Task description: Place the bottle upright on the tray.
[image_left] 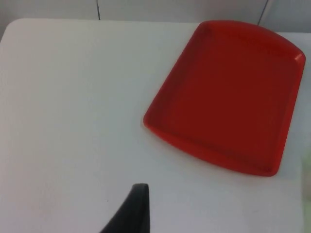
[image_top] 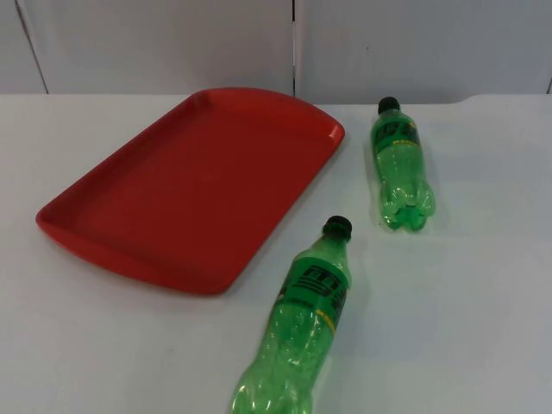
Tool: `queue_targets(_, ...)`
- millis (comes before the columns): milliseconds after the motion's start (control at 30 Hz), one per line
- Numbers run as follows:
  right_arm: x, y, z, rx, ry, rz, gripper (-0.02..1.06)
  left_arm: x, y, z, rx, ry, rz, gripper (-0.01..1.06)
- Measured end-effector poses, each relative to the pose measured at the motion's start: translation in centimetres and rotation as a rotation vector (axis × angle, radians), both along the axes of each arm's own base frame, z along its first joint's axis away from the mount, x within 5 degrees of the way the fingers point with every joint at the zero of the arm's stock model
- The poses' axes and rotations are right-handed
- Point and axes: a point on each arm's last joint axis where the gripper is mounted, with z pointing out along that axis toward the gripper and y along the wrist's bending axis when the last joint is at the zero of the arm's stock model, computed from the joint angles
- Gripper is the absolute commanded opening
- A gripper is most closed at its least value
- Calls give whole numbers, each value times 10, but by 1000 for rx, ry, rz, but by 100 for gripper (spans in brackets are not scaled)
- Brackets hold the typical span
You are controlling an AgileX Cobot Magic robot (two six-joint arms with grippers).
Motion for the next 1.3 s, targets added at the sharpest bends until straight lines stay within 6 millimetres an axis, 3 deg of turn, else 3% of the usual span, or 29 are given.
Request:
queue_targets(367,0,0,0,0,0,0,105,31,0,1,21,83,-62,105)
queue_targets(1067,0,0,0,0,0,0,105,81,-5,-18,-41,213,-173,105)
queue_targets(1300,0,0,0,0,0,0,105,101,-7,-14,-73,221,-199,105)
